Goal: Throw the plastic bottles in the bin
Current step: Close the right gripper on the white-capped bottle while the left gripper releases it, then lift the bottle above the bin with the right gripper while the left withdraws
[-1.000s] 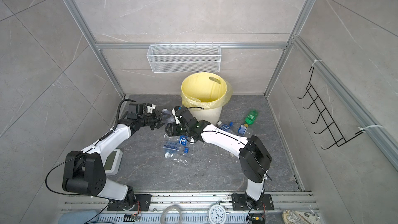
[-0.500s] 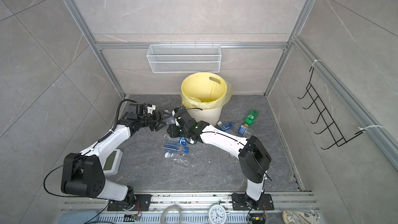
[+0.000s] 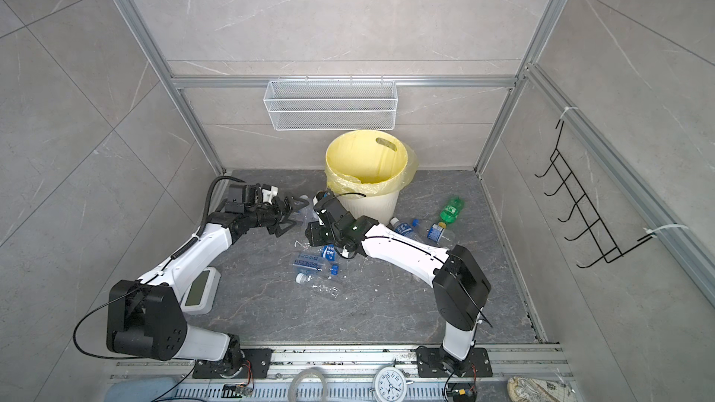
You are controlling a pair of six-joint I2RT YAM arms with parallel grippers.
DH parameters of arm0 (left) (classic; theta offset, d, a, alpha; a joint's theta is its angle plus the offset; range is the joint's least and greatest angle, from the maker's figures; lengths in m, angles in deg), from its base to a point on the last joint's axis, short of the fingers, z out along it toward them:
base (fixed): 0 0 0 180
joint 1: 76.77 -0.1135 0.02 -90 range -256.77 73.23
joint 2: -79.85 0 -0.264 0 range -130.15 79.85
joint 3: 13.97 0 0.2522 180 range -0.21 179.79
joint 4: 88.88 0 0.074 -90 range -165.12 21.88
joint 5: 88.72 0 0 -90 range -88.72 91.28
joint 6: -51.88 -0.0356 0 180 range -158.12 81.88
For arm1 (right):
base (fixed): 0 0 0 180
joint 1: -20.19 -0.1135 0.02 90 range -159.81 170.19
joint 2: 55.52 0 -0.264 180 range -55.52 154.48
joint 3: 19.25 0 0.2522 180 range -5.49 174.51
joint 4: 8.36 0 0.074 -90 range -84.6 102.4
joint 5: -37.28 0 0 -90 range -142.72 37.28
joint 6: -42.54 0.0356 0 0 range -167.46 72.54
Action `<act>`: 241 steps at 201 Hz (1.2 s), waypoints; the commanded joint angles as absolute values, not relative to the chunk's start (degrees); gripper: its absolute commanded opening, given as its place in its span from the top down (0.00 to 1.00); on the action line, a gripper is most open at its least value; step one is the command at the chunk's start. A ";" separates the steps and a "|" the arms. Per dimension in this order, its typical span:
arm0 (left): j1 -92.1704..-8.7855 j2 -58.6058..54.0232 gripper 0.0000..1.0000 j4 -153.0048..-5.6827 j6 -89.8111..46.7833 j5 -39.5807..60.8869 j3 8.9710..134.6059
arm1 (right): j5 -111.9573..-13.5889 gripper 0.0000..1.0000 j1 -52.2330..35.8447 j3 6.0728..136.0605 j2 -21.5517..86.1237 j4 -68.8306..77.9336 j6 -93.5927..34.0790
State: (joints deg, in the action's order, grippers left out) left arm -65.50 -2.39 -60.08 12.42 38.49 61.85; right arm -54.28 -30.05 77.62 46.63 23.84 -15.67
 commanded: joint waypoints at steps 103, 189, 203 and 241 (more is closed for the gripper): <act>-66.22 6.11 0.00 -56.29 3.04 33.55 67.02 | -44.46 0.66 -30.11 89.57 42.50 36.78 -24.47; -64.29 14.86 0.00 -60.98 -2.72 32.27 68.69 | -38.31 0.66 -29.00 102.08 40.37 42.38 -31.29; -62.07 15.42 0.00 -60.87 -4.51 30.82 70.09 | -37.53 0.66 -28.40 105.53 40.55 44.04 -32.29; -50.89 15.07 0.00 -58.48 -11.92 22.18 76.28 | -31.63 0.66 -27.63 115.51 40.20 47.42 -36.10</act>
